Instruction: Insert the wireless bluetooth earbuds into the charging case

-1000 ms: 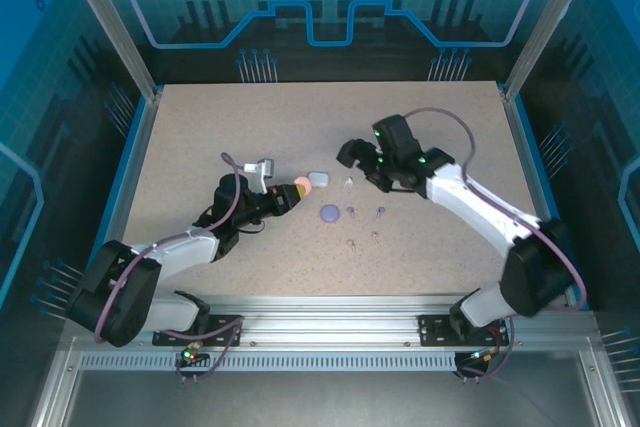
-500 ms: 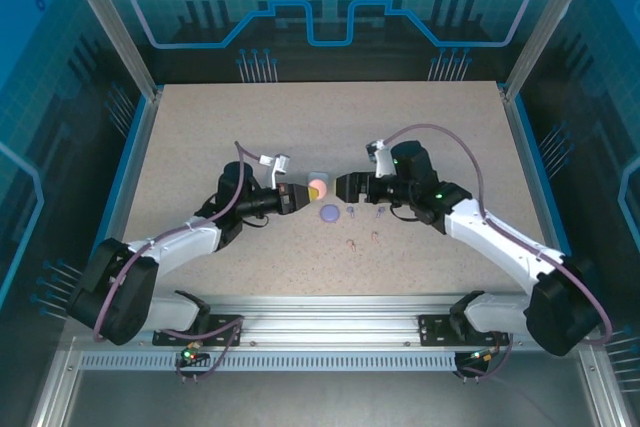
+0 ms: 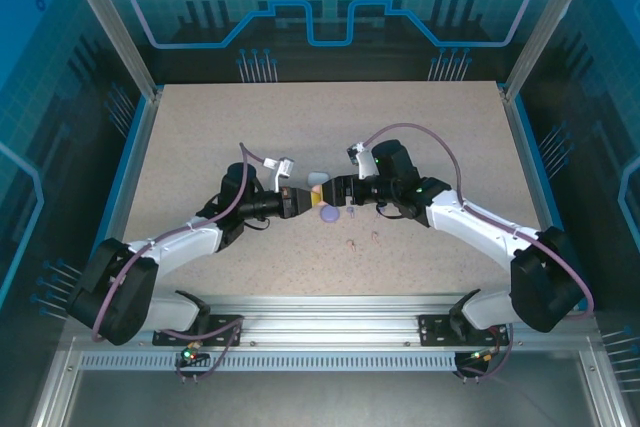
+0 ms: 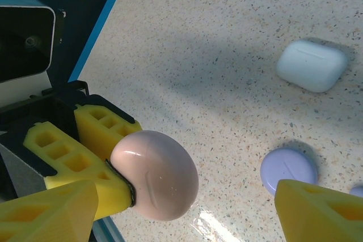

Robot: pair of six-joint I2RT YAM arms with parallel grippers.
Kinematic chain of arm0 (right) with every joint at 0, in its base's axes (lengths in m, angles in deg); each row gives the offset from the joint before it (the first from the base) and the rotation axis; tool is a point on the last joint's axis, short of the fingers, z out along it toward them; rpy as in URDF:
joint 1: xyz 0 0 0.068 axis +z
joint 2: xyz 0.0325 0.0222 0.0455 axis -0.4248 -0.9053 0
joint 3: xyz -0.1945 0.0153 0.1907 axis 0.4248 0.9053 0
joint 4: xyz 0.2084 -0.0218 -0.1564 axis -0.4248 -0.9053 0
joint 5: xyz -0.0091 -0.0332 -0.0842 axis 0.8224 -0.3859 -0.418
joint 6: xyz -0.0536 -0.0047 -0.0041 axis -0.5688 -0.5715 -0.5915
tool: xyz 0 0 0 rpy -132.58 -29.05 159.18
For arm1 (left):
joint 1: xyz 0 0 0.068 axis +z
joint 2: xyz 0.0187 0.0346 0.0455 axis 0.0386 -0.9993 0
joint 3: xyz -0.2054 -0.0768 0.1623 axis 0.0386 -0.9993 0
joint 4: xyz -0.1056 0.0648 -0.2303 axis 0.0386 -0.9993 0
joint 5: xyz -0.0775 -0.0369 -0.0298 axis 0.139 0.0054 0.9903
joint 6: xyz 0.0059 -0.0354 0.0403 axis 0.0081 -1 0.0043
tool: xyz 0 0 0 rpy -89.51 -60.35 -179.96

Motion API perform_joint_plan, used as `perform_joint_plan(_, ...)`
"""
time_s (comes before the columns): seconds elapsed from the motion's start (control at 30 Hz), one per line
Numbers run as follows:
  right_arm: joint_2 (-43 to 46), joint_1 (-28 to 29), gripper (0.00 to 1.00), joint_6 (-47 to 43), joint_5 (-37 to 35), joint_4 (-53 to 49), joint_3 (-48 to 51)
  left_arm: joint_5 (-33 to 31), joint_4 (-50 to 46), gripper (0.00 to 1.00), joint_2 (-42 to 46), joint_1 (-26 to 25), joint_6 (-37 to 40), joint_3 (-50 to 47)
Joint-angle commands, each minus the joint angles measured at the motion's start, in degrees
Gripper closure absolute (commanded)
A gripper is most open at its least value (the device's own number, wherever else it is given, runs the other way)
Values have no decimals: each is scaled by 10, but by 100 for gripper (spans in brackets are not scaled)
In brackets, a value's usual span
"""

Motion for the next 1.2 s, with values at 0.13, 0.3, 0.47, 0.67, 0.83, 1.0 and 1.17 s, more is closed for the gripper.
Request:
perform_joint_plan(0.13, 2, 3, 21, -7, 3, 23, 19, 2, -6, 100, 18, -3, 14, 12)
perform_joint_plan(0.3, 6, -9, 23, 3, -2, 37, 60, 1, -6, 100, 23, -3, 13, 15)
perform_joint_plan(0.47, -5, -34, 25, 19, -13, 39, 74, 5, -6, 100, 31, -3, 11, 14)
perform_joint_plan(0.67, -14, -52, 26, 19, -11, 26, 67, 4, -7, 100, 38, -3, 11, 13)
perform_joint_plan(0.83, 34, -57, 26, 24, 26, 41, 80, 1, -9, 100, 39, -3, 11, 13)
perform_joint_plan(1.0, 63, -47, 25, 21, 50, 36, 60, 0, -9, 100, 37, -3, 12, 15)
perform_joint_plan(1.17, 42, -26, 25, 15, 48, 30, 36, -2, -7, 100, 33, -4, 11, 15)
